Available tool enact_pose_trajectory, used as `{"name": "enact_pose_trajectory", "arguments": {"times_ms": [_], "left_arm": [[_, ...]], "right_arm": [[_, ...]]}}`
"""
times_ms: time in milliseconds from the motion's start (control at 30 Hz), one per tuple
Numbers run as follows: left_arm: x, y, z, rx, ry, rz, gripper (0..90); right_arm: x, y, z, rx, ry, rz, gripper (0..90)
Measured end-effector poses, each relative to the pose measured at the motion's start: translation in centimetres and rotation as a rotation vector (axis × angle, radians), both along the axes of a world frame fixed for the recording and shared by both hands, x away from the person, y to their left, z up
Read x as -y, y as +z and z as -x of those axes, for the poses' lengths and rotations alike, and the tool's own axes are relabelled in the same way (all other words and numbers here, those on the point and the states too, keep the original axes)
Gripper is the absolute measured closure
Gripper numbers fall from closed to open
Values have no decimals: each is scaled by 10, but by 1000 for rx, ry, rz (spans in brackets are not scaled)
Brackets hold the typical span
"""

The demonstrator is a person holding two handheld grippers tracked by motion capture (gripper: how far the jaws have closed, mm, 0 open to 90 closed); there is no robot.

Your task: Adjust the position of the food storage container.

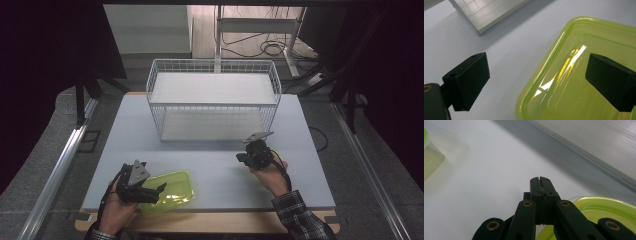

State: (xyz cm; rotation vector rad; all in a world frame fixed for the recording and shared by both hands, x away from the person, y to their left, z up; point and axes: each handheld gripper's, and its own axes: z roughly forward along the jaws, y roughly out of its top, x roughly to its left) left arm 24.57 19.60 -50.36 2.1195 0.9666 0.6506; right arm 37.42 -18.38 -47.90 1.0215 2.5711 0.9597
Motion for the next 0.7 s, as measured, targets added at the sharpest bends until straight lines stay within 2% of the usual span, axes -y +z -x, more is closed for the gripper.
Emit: {"name": "enact_pose_trajectory", "arguments": {"times_ms": [33,67,233,267,433,700], "left_arm": [[0,0,0,2,0,2,52],[0,0,0,2,2,4,52],[-1,0,0,-1,3,1,52],[-1,-1,-1,-2,3,-7,51],[-1,-1,-1,0,6,-2,49],[-2,-1,0,4,13,-9,49]], "right_arm": [[8,1,2,-1,-18,1,889],[8,1,2,-1,-18,1,889],[31,2,7,0,-62,-2,888],[42,2,8,7,-85,-5,885],[65,3,11,21,-140,-19,882],[85,5,13,33,-210,-21,882]]}}
